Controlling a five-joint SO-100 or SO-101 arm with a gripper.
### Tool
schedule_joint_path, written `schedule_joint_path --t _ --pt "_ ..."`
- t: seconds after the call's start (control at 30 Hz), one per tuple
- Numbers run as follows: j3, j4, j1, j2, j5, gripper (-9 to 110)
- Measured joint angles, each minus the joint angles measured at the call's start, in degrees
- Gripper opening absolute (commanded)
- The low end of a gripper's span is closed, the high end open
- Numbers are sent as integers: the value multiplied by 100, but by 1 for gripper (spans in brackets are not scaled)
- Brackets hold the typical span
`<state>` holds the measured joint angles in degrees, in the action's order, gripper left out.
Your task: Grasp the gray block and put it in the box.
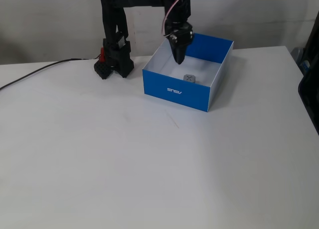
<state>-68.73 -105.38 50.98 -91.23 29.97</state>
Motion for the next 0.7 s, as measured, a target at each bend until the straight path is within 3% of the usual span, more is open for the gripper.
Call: schedule_joint_path --t 0.7 --pt "-141 0 -2663 0 0 0"
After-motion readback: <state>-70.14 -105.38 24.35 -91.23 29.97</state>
